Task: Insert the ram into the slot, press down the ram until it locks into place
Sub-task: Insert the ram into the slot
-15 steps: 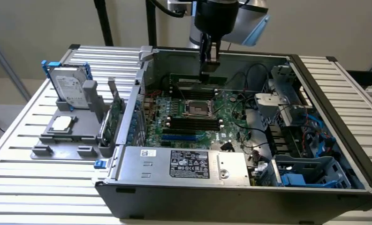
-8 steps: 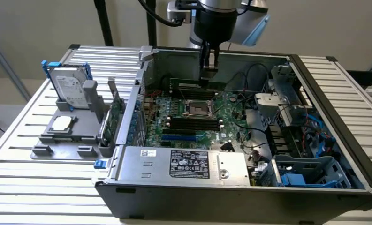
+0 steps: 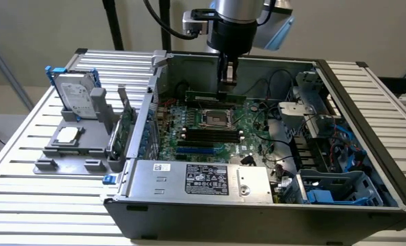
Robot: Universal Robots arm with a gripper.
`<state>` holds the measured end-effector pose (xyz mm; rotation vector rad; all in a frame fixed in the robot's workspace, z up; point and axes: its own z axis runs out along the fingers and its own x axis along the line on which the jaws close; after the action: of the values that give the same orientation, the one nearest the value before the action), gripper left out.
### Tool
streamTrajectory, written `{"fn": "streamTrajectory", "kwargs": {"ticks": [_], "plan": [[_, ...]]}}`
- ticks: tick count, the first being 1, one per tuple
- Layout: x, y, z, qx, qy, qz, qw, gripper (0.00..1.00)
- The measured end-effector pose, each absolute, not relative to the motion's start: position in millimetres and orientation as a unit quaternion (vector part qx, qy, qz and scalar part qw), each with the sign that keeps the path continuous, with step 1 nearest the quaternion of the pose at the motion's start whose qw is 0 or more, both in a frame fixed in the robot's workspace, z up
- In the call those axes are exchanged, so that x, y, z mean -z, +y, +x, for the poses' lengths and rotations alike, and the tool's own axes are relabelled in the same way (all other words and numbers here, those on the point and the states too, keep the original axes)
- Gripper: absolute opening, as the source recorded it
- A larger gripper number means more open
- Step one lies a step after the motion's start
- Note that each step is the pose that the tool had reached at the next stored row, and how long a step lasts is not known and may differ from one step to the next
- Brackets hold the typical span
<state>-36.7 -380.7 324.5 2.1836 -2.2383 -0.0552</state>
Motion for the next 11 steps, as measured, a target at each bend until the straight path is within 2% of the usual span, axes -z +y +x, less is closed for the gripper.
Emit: {"fn": "streamTrajectory", "kwargs": {"ticks": [11], "plan": [[-305, -381, -36, 0.017, -0.716, 0.698, 0.007, 0.13]]}}
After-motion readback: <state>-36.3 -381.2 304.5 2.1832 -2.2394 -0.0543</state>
